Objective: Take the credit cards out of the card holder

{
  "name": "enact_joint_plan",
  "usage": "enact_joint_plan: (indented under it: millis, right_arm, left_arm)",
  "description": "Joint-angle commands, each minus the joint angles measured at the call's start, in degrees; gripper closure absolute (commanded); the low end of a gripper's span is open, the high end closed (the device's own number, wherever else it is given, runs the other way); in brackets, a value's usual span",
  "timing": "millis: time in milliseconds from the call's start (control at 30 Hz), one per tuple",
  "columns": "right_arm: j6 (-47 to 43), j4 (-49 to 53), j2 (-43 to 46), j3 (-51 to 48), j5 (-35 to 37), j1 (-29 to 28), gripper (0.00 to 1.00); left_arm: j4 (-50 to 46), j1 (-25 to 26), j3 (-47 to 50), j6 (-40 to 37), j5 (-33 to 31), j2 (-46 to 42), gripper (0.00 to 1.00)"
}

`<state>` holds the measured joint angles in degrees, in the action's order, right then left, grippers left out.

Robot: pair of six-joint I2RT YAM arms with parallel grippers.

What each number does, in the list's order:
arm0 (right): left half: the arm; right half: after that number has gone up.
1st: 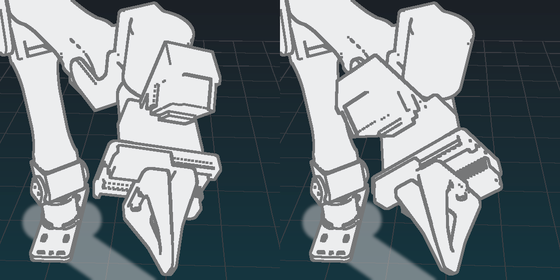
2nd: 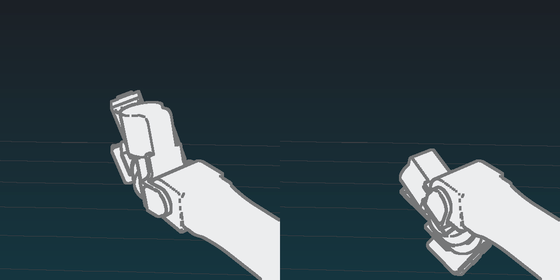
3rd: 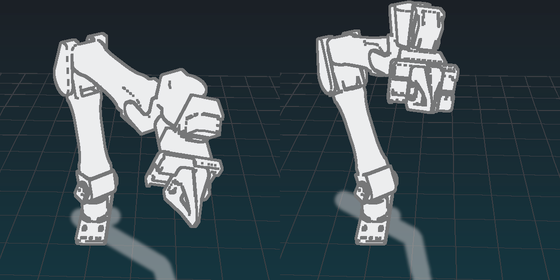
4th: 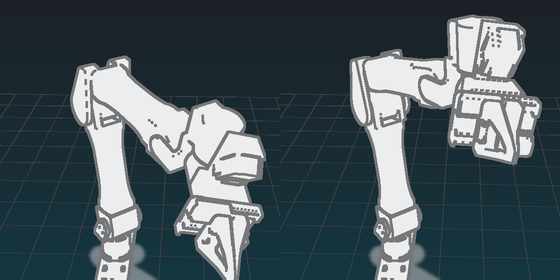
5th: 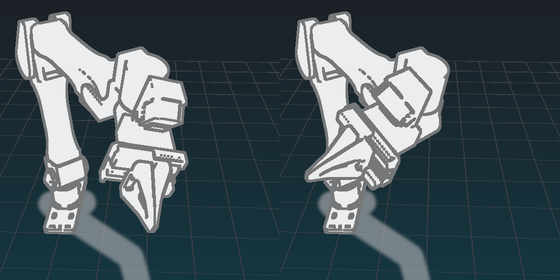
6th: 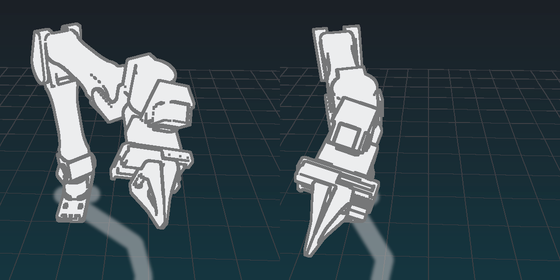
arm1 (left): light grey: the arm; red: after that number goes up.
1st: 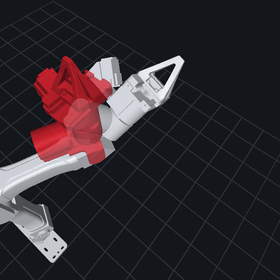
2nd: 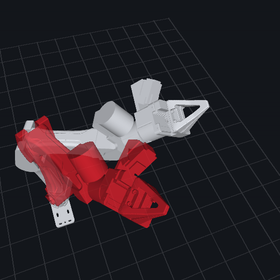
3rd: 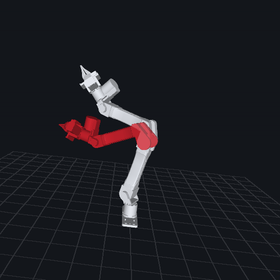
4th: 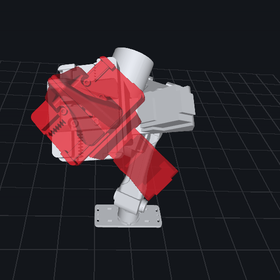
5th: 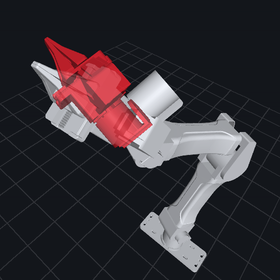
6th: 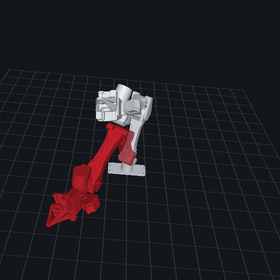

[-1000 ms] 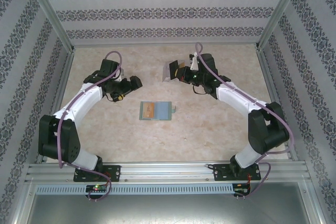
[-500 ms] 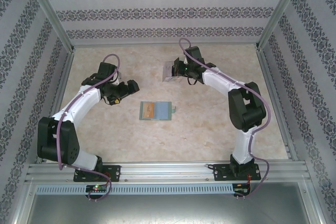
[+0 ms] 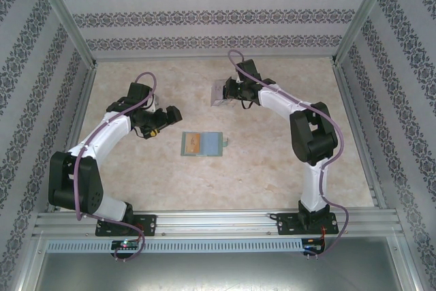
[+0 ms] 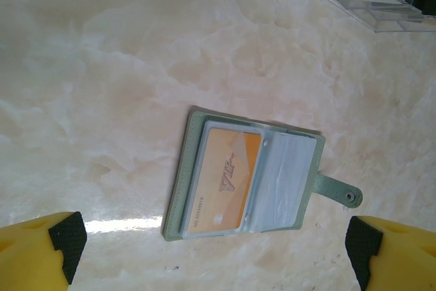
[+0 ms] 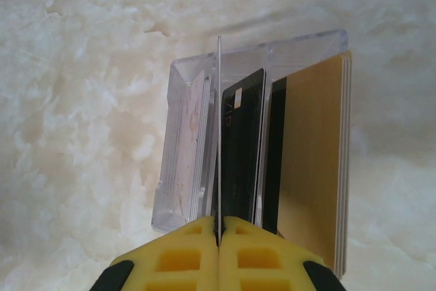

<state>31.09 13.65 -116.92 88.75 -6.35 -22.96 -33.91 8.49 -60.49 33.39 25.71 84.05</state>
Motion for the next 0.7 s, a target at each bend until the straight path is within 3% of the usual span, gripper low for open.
enact_joint_plan:
  millis: [0, 400, 567, 667]
  right_arm:
    - [-0.9, 1.7, -1.8, 2.1, 1.3, 0.7, 1.00]
    - [-0.8, 3.3, -3.6, 4.3, 1.3, 0.9, 0.98]
    - [-1.2, 4.4, -1.9, 4.1, 1.6, 0.9, 0.73]
    - [-1.5, 5.2, 0.2, 4.1, 1.3, 1.0, 0.64]
  left_arm:
    - [0.1, -0.6, 0.5, -0.4, 1.0, -0.2, 0.00]
    - [0.5, -0.6, 1.0, -0.2, 1.5, -0.3, 0.00]
    - [0.4, -0.6, 1.1, -0.1, 1.2, -0.8, 0.01]
    - [0.3, -0.6, 0.9, 0.0, 1.0, -0.7, 0.01]
